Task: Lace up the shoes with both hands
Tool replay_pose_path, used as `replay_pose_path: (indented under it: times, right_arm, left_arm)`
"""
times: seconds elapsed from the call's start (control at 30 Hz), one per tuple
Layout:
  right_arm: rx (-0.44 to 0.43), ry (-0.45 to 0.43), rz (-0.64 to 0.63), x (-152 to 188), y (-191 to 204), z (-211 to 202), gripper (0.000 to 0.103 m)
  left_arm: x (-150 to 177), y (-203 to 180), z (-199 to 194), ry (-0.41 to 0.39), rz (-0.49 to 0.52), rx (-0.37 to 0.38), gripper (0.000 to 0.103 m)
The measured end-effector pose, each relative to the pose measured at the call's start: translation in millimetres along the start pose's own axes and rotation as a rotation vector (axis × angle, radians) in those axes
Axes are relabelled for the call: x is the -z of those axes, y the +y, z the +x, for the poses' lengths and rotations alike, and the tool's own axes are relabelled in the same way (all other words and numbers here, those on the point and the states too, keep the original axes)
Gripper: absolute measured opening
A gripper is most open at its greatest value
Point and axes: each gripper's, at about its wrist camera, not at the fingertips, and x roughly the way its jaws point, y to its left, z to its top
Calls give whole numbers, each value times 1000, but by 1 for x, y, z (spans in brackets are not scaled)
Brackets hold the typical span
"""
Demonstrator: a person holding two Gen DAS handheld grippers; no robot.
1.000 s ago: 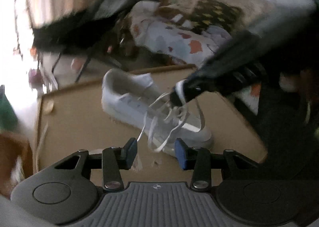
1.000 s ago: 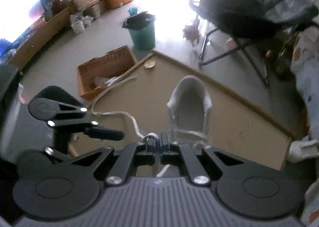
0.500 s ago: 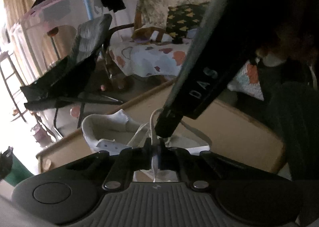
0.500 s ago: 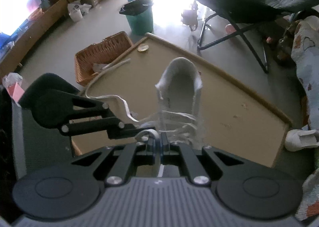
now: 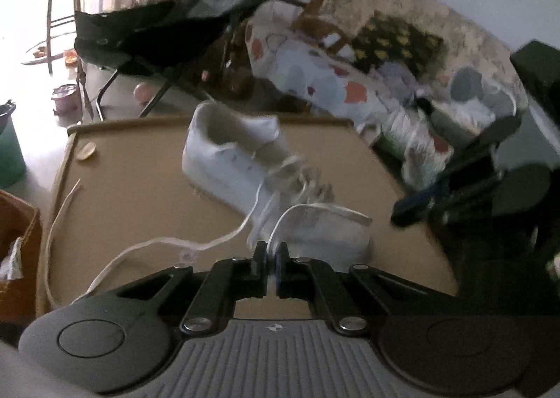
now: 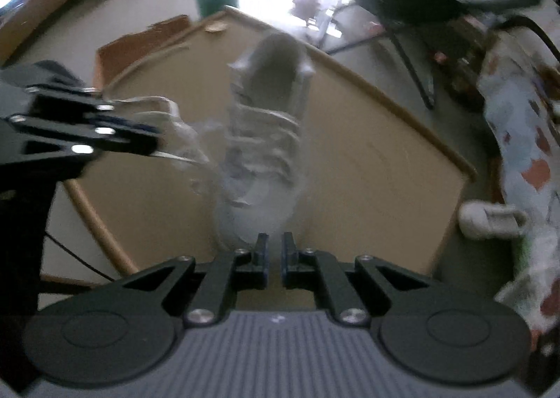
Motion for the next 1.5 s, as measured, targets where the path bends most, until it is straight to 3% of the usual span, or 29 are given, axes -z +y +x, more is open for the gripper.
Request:
replay_pose_path:
  times: [0.23, 0.4, 0.5, 0.67, 0.77, 0.97, 1.1, 1.23, 1.33, 1.5]
  right_arm:
    - [-31, 14, 176, 21, -22, 3, 5]
    - [-130, -110, 459, 26, -37, -3, 8]
    - [-163, -154, 529, 21, -34, -1, 11]
    - [-139, -156, 512, 3, -19, 11, 19]
    - [-91, -139, 480, -6, -12, 22, 20]
    - [-85, -97, 423, -9, -7, 37, 19]
    - [-91, -96, 392, -5, -6, 31, 4]
    - [-93, -88, 348, 5, -3, 23, 2]
    - [-103, -89, 330, 17, 0, 17, 2]
    - [-89, -107, 285, 29, 5, 12, 2]
  left_arm:
    - [16, 4, 21, 93, 62, 48, 4]
    - [24, 5, 28, 140, 93, 98, 4]
    - [31, 4, 32, 171, 128, 115, 4]
    - [39, 5, 33, 184, 140, 125, 4]
    - [43, 8, 33, 187, 135, 128, 4]
    - [48, 13, 35, 206, 123, 124, 5]
    - [50, 18, 37, 225, 92, 120, 14]
    - [49, 29, 37, 237, 22, 124, 16]
    - [52, 40, 34, 246, -44, 152, 35]
    - [48, 60, 28, 247, -164, 173, 38]
